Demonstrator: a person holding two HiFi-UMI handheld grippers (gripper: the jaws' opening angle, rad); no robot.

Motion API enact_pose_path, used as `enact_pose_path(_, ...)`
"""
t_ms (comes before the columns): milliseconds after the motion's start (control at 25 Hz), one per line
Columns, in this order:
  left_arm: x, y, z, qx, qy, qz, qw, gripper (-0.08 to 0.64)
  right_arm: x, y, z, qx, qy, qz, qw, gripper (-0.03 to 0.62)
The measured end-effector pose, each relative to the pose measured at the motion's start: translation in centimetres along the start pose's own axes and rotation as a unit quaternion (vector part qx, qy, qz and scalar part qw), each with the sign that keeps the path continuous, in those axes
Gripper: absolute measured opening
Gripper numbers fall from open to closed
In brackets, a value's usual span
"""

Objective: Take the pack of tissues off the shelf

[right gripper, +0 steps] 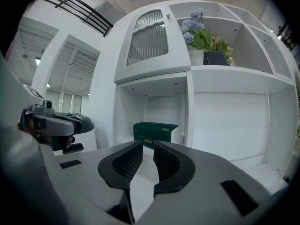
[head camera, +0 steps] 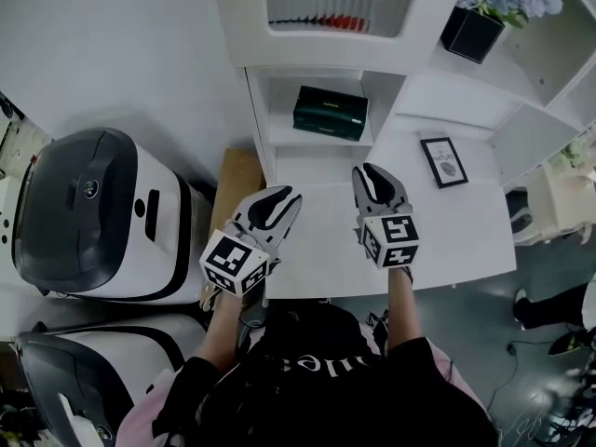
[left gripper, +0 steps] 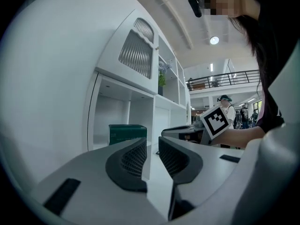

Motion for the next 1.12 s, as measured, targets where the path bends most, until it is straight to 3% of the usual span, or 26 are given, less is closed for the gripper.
enact_pose_path(360, -2.6, 3.1, 0.2, -0.022, 0.019, 0.024, 0.9993, 0.088, 4.7, 5.8, 0.4, -0.004, 0.004, -0.02, 1.0, 0.074)
enact_pose_path(520, -4.5, 5.8, 0.1, -0.032, 0.029, 0.024, 0.9988, 0.089, 5.6, 7.4, -0.2, -0.015, 0.009, -0.012, 1.0, 0.14)
enact_pose_path(720, -6.7, 9.4, -0.6, -0.048, 0.034, 0.042, 0.9974, 0.094, 6.4, 8.5, -0.8, -0.024, 0.011, -0.007, 1.0, 0.164)
enact_pose_path(880, -8.7, 11.6, -0.8, -0.067, 0.045, 0.078, 0.9937, 0.211, 6.6, 9.2, -0.7, -0.024, 0.014, -0.003, 1.0, 0.169)
enact_pose_path(1120, -10.4, 14.5, -2.2, -0.1, 0.017, 0.098, 0.9899, 0.292, 6.4, 9.8, -0.9, -0.026, 0.017, 0.014, 0.999, 0.176)
Point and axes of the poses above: the fingertips, and each gripper's own axes: y forward along the fingers, x to its right, z out of its top, the point moved 5 cm from there along -y, backward along the fingers, and after that the axes turned 8 degrees about y, right-handed, at the moved point
